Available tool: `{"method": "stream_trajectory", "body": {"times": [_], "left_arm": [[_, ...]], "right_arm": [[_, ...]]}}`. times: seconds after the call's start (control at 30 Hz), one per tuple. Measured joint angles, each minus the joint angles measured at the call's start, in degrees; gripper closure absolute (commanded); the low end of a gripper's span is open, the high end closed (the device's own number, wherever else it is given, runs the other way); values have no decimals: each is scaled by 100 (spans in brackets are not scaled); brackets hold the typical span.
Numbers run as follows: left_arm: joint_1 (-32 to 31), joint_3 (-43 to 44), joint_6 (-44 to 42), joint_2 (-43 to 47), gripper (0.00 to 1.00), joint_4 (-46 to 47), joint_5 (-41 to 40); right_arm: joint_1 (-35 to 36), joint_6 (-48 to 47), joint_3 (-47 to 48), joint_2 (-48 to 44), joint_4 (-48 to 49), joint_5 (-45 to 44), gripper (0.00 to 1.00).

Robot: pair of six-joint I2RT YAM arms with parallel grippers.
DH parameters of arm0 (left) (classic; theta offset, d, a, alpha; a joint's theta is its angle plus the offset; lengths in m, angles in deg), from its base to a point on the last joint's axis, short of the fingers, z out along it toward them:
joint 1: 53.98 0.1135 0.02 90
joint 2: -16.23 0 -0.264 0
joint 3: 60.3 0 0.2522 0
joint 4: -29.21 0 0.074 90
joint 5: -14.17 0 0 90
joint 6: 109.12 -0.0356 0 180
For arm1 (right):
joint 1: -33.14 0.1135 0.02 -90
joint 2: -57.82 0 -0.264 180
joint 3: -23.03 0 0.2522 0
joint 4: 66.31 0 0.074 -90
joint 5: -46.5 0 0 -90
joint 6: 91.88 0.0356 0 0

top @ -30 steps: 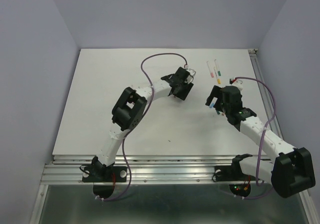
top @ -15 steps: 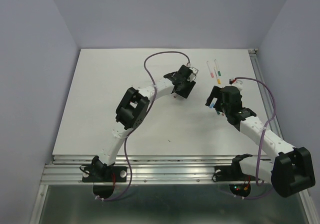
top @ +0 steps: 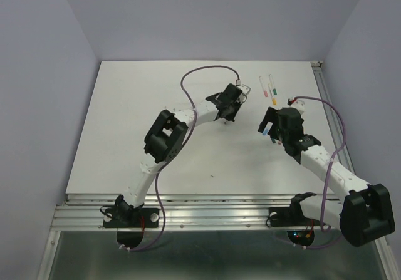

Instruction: Open the pen caps

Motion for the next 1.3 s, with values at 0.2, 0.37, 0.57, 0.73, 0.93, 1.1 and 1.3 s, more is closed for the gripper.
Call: {"method": "stream_trajectory", "body": {"times": [0.2,0.37,0.57,0.73,0.93,1.1,1.3], "left_arm": [[11,-461,114,229,100,455,122],[31,-1504,433,925,100,782,516],[15,-3998,1193,3082,100,2284,1318],[-37,-4723,1725,3987,100,3342,1733],[-354,-5525,2243,4376,100,3897,1928],[-542,-6030,2621,4664,100,4109,1945],[-562,-6126,3038,4819,100,4393,1915]], "right_arm": [[0,2,-2,0,2,0,0],[0,2,-2,-162,7,186,0],[0,92,-155,-852,409,1307,0],[42,549,-385,-977,1338,2767,0],[262,1043,-391,-833,1952,3206,4],[463,1283,-389,-702,2131,3080,6],[562,1333,-389,-636,2026,2809,9]]}}
